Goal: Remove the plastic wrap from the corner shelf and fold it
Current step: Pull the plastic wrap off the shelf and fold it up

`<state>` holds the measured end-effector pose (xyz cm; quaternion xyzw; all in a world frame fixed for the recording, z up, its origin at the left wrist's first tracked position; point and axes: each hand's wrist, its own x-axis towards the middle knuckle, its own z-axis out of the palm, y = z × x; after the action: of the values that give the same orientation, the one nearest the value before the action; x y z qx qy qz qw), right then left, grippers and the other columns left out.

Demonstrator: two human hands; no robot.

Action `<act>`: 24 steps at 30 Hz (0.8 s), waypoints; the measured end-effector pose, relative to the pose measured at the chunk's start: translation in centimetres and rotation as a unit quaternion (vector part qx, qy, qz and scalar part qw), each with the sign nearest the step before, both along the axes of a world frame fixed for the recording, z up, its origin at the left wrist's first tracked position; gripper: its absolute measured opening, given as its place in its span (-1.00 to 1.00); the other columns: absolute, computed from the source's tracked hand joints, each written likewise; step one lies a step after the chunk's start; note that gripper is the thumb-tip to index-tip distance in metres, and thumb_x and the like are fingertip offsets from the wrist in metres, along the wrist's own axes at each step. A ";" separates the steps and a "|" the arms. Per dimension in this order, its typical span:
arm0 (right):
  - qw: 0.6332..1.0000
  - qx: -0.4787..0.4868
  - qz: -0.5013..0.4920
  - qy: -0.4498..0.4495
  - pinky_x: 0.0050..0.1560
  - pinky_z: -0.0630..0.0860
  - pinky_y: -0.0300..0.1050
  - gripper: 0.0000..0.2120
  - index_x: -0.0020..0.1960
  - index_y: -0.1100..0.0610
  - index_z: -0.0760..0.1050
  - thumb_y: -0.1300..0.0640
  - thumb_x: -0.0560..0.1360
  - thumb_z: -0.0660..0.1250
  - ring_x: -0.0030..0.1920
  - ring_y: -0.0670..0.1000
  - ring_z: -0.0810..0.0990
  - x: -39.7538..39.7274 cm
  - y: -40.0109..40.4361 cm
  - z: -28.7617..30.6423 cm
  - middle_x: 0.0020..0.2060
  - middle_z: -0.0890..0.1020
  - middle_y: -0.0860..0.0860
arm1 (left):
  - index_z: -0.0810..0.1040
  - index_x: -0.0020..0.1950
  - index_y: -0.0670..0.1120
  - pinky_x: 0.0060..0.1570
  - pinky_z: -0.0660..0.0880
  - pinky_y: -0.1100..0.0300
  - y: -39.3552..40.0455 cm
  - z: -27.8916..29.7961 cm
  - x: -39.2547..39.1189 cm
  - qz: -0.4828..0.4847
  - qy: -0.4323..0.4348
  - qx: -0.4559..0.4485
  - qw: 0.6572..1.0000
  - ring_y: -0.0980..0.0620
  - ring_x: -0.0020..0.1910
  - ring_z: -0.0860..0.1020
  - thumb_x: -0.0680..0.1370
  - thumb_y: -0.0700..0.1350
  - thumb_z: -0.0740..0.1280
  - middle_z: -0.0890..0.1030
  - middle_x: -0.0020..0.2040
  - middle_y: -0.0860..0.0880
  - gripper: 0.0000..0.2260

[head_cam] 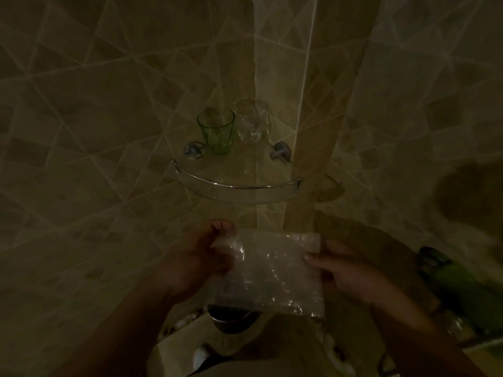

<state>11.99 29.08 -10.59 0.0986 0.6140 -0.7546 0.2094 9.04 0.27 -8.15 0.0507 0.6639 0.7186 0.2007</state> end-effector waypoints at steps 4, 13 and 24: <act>0.997 0.056 -0.050 0.036 0.04 0.53 0.22 -0.80 0.02 0.15 0.62 0.30 0.41 0.39 -0.01 0.29 0.64 0.0 -0.9 -1.9 0.00 0.65 0.34 | 0.50 0.04 -0.04 -0.15 0.48 0.06 0.6 -1.4 0.2 0.087 -0.042 0.020 0.995 -0.17 0.02 0.52 0.45 -0.49 0.27 0.53 0.11 -0.16 -0.64; 0.978 0.017 -0.207 -0.035 -0.39 0.55 -0.13 -0.97 -0.17 0.16 0.57 0.24 0.42 0.40 -0.24 0.11 0.68 0.4 -4.3 -5.3 -0.33 0.68 0.08 | 0.55 0.17 0.03 0.04 0.51 -0.06 5.3 -4.1 5.6 0.028 -0.409 0.089 0.908 -0.10 0.20 0.51 0.47 0.09 0.38 0.52 0.23 -0.06 -0.69; 0.971 0.060 -0.160 -0.166 -0.34 0.42 -0.11 -0.86 -0.25 0.17 0.54 0.19 0.49 0.34 -0.36 0.05 0.50 1.7 -8.0 -9.4 -0.37 0.54 0.11 | 0.60 -0.13 -0.23 -0.49 0.47 0.22 2.7 -10.8 6.6 0.168 -0.380 0.087 0.905 -0.02 -0.41 0.56 0.54 -0.30 0.28 0.63 -0.34 -0.15 -0.88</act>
<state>13.66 21.05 -19.96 0.3322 0.5907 -0.7133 0.1786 15.69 2.98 -18.95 -0.3213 0.4708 0.7616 0.3082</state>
